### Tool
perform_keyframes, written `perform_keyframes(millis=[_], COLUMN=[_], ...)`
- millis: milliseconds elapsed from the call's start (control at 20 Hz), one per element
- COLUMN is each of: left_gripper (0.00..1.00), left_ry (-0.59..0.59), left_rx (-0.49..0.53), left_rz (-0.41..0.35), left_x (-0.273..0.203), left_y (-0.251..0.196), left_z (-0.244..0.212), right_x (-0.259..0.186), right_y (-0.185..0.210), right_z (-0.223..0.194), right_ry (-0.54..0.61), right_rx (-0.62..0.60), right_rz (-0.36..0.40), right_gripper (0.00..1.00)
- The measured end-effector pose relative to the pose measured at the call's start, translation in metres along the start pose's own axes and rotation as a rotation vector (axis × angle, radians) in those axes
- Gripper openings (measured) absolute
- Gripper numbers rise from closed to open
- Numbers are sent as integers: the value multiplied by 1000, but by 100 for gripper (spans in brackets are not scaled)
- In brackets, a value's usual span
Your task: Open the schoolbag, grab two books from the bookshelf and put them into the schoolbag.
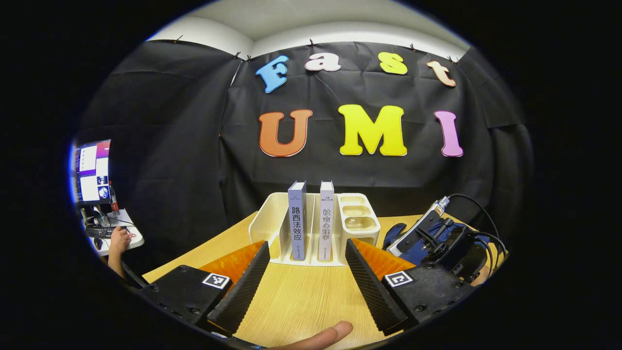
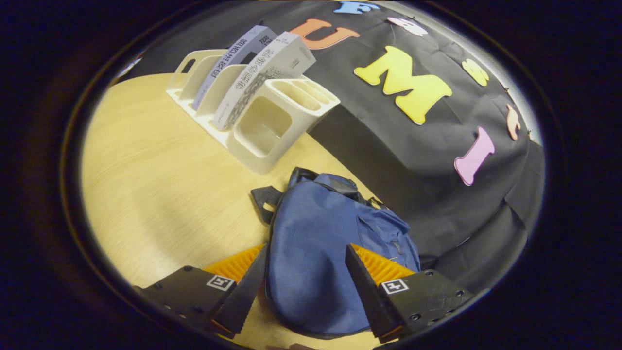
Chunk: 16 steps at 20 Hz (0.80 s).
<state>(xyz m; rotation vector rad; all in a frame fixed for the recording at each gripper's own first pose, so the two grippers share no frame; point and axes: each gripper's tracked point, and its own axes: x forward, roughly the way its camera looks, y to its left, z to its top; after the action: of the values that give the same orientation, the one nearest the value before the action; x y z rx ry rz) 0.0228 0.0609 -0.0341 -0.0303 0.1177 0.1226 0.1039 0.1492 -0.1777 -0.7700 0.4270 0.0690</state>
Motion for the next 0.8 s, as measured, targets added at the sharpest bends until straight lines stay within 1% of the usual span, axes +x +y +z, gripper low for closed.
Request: perform_keyframes(millis=[100, 150, 200, 250, 300, 400, 450, 500, 550, 600, 650, 700, 750, 800], left_gripper=[100, 99, 99, 99, 99, 99, 99, 99, 100, 99, 100, 100, 100, 100], left_ry=[2, 4, 4, 2, 1, 5, 8, 12, 13, 14, 13, 13, 12, 15], left_rx=[-2, -4, -5, -4, -4, -8, -12, -16, -17, -16, -13, -10, -9, -11], left_rz=[0, -1, -2, -3, -3, -4, -5, -6, -8, -9, -8, -8, -8, -10], left_x=[0, 1, 0, -1, -1, 0, 0, -1, -1, -1, -1, -1, -1, 0], left_y=[0, 0, 1, 0, 0, -1, -2, -1, -1, -2, -3, -3, -4, -4], left_z=[0, 0, 0, 0, 0, 1, 0, -1, -2, -2, -1, -2, -2, -3], right_x=[4, 3, -2, -6, -14, -24, -23, -17, -9, 0, 5, 11, 13, 16], right_y=[-3, -8, -11, -16, -25, -37, -40, -42, -42, -45, -49, -49, -49, -48], right_z=[-1, 2, 5, 11, 19, 30, 32, 31, 30, 30, 30, 31, 33, 34], right_ry=[25, 32, 30, 15, -7, -35, -32, -19, -1, 10, 19, 26, 26, 18], right_rx=[6, 1, -4, -19, -32, -41, -49, -56, -60, -48, -44, -49, -27, -5], right_rz=[-3, -21, -38, -68, -107, -163, -182, -194, -204, -225, -242, -242, -231, -200], right_gripper=[92, 91, 92, 90, 83, 81, 74, 81, 81, 74, 74, 64, 64, 38])
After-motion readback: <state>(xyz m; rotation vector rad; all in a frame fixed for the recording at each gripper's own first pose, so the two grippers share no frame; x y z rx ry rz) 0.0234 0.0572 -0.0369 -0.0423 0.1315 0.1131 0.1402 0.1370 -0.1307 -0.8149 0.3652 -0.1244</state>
